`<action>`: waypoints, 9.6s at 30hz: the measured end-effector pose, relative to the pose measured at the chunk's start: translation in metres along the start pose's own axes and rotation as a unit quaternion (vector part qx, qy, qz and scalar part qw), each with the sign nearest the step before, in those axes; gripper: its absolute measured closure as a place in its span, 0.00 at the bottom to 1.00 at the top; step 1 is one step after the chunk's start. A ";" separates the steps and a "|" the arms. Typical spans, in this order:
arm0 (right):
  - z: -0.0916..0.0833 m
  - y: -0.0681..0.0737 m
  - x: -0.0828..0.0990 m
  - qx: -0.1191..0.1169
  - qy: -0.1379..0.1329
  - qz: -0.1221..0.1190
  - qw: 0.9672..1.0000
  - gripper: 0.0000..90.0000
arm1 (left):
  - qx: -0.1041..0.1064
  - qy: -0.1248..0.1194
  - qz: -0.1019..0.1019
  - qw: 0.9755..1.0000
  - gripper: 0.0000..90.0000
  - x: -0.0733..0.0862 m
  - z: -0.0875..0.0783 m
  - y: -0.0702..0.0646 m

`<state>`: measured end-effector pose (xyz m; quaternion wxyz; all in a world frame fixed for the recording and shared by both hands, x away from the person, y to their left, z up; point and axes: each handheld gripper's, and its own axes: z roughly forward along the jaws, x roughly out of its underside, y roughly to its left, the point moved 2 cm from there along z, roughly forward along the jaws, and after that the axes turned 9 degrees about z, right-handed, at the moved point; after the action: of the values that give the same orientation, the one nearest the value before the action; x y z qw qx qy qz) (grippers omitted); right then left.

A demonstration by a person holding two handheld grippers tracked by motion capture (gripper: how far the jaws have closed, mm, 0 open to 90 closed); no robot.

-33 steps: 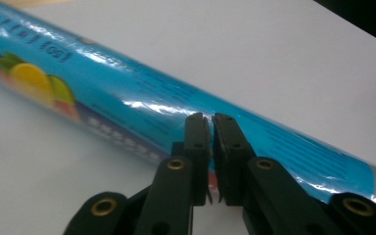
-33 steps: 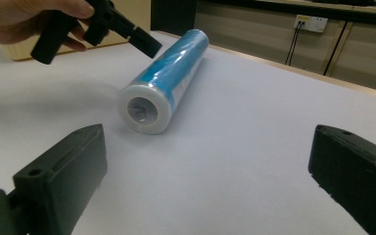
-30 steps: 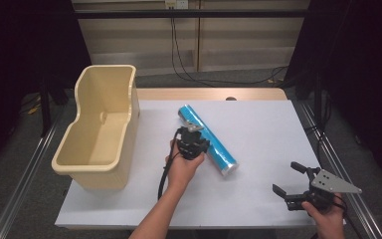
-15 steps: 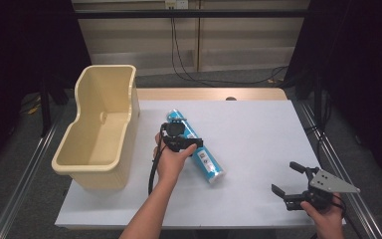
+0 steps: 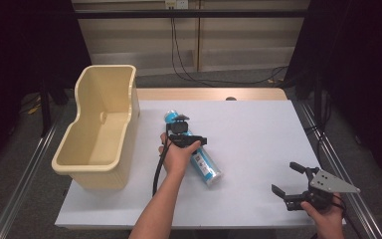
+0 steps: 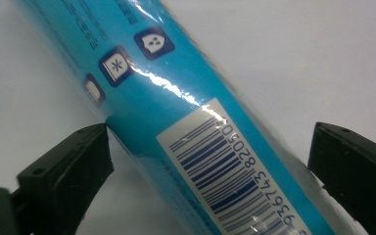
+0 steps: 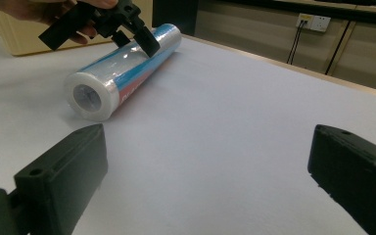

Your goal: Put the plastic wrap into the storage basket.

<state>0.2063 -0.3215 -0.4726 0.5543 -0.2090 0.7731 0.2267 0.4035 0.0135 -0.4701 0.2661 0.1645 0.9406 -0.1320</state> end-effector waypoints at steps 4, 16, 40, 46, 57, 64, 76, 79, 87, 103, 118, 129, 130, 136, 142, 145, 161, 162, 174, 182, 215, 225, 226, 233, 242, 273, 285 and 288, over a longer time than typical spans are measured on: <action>-0.001 -0.002 0.000 0.000 -0.001 -0.002 1.000 0.01 | 0.008 0.011 -0.016 1.000 0.00 0.000 0.007 0.001; -0.004 -0.004 0.001 0.005 -0.002 -0.002 1.000 0.01 | 0.039 0.062 -0.058 0.996 0.09 0.000 0.006 0.007; -0.007 -0.005 0.000 0.014 -0.007 -0.004 1.000 0.01 | -0.005 0.172 0.007 0.985 0.23 -0.003 -0.012 0.032; -0.005 -0.002 -0.001 0.012 -0.008 -0.007 1.000 0.01 | -0.016 0.175 0.008 0.984 0.22 -0.004 -0.009 0.031; -0.005 -0.004 0.000 0.014 -0.007 -0.005 1.000 0.01 | -0.044 0.172 0.000 0.984 0.18 -0.002 0.003 0.028; -0.005 -0.004 -0.001 0.013 -0.008 -0.007 1.000 0.01 | -0.053 0.159 0.000 0.986 0.19 -0.001 0.003 0.029; -0.006 -0.004 -0.001 0.012 -0.009 -0.007 1.000 0.01 | -0.064 0.148 -0.060 0.985 0.30 0.000 -0.002 0.030; -0.006 -0.004 -0.001 0.012 -0.009 -0.007 1.000 0.01 | -0.056 0.155 -0.080 0.983 0.32 -0.001 -0.004 0.033; -0.006 -0.006 -0.001 0.012 -0.010 -0.005 1.000 0.01 | -0.057 0.180 -0.062 0.980 0.35 -0.007 -0.017 0.034; -0.006 -0.004 -0.002 0.011 -0.011 -0.006 1.000 0.01 | -0.045 0.165 -0.047 0.984 0.36 -0.025 -0.046 0.029; -0.006 -0.005 -0.002 0.011 -0.013 -0.004 1.000 0.01 | -0.027 0.163 -0.038 0.985 0.36 -0.049 -0.093 0.027; -0.005 -0.004 -0.002 0.012 -0.012 -0.001 1.000 0.01 | -0.024 0.161 -0.032 0.986 0.36 -0.067 -0.140 0.029; -0.005 -0.004 -0.002 0.012 -0.012 -0.001 1.000 0.01 | -0.022 0.164 -0.033 0.986 0.36 -0.068 -0.145 0.029; -0.004 -0.004 -0.002 0.011 -0.012 -0.001 1.000 0.01 | -0.017 0.166 -0.035 0.985 0.36 -0.073 -0.168 0.033; -0.005 -0.004 -0.002 0.012 -0.011 -0.001 1.000 0.01 | -0.013 0.162 -0.037 0.986 0.36 -0.073 -0.190 0.044; -0.005 -0.004 -0.002 0.012 -0.011 0.000 1.000 0.01 | -0.016 0.162 -0.037 0.986 0.36 -0.073 -0.201 0.050; -0.004 -0.002 -0.001 0.010 -0.008 -0.003 1.000 0.01 | -0.026 0.178 -0.042 0.983 0.36 -0.054 -0.232 0.096; -0.004 -0.002 -0.001 0.010 -0.008 -0.003 1.000 0.01 | -0.026 0.181 -0.043 0.982 0.36 -0.053 -0.233 0.099; -0.003 -0.002 -0.001 0.012 -0.008 -0.003 1.000 0.01 | -0.052 0.190 -0.055 0.979 0.36 -0.038 -0.236 0.133; -0.003 -0.002 -0.001 0.010 -0.007 -0.003 1.000 0.01 | -0.057 0.202 -0.061 0.976 0.36 -0.027 -0.225 0.149; -0.003 -0.002 0.000 0.006 -0.003 -0.003 1.000 0.01 | -0.070 0.200 -0.090 0.973 0.35 -0.010 -0.205 0.164; -0.003 -0.002 0.000 0.006 -0.003 -0.004 1.000 0.01 | -0.064 0.214 -0.079 0.972 0.35 -0.012 -0.202 0.163; -0.003 -0.002 0.000 0.007 -0.003 -0.004 1.000 0.01 | -0.065 0.213 -0.080 0.972 0.35 -0.013 -0.202 0.163; -0.003 -0.002 0.000 0.007 -0.003 -0.004 1.000 0.01 | -0.062 0.214 -0.077 0.972 0.34 -0.015 -0.200 0.164; -0.003 -0.002 0.000 0.008 -0.003 -0.006 1.000 0.01 | -0.051 0.167 -0.052 0.983 0.25 -0.034 -0.216 0.156; -0.001 0.000 -0.003 0.008 -0.005 -0.007 1.000 0.01 | 0.025 0.135 0.034 0.990 0.18 -0.038 -0.226 0.083; -0.001 0.001 -0.003 0.006 -0.005 -0.010 1.000 0.01 | 0.042 0.137 0.070 0.987 0.17 -0.041 -0.202 0.045; -0.001 0.001 -0.003 0.005 -0.005 -0.009 1.000 0.01 | 0.040 0.139 0.074 0.987 0.16 -0.039 -0.193 0.040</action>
<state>0.2058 -0.3215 -0.4695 0.5617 -0.2124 0.7691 0.2189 0.3616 0.1053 -0.2967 0.1355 0.2609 0.9476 -0.1253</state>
